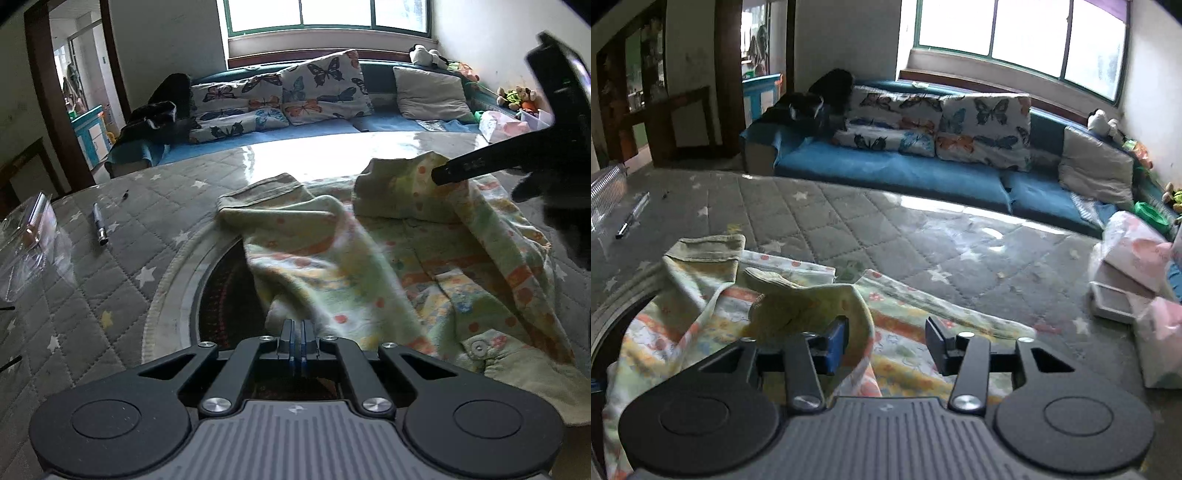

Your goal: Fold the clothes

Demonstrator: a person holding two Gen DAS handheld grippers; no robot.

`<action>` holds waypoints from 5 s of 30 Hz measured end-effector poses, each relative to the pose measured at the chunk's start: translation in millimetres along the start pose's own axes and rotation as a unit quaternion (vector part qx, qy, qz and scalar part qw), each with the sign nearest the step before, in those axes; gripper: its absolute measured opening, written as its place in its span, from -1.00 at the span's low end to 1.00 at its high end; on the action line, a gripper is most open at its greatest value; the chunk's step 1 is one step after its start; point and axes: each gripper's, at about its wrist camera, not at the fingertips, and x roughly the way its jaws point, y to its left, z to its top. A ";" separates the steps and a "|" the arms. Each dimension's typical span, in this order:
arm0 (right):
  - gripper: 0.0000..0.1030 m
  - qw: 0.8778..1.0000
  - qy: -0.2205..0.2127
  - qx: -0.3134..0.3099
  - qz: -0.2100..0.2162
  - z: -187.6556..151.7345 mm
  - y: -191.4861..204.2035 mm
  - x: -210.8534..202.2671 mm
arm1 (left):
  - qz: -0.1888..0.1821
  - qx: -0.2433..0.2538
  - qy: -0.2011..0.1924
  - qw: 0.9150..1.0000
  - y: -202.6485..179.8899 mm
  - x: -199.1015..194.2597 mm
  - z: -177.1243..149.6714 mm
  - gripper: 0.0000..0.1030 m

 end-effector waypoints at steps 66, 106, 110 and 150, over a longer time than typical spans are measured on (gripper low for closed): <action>0.60 0.957 -0.030 0.219 -0.188 -202.3 -102.8 -191.7 | 0.070 -0.082 0.013 0.994 38.9 -41.5 -57.4 -0.95; 0.56 0.934 -0.021 0.257 -0.247 -224.6 -165.2 -202.4 | -0.115 0.103 -0.037 0.987 -124.7 -57.6 -17.5 0.00; 0.33 0.928 -0.010 0.275 -0.250 -238.0 -175.2 -204.7 | -0.151 0.111 -0.033 0.982 -141.0 -50.3 -13.7 -0.10; -0.31 0.956 -0.005 0.224 -0.188 -185.7 -186.5 -141.3 | -0.251 0.180 -0.027 0.951 -177.1 -43.6 -26.4 -0.10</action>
